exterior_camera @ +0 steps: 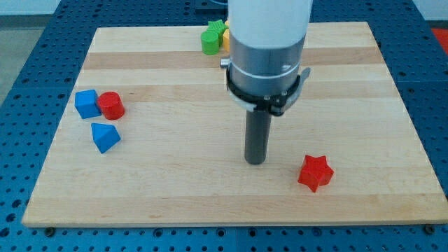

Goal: Place the red star towards the bottom right side of the board

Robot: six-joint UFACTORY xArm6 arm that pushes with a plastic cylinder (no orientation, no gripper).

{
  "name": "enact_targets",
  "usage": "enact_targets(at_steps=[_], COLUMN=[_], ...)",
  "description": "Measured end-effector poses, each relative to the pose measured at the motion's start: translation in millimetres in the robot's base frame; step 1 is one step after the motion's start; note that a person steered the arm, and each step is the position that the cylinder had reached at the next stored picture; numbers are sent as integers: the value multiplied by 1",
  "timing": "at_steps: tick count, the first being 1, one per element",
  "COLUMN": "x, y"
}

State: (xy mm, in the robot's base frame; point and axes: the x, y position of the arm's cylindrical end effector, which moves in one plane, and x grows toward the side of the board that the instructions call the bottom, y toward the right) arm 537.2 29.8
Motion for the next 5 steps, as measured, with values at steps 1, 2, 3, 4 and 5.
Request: enact_targets(at_steps=[1, 2, 3, 4, 5], x=[19, 19, 19, 19, 22], y=[10, 52, 93, 92, 7])
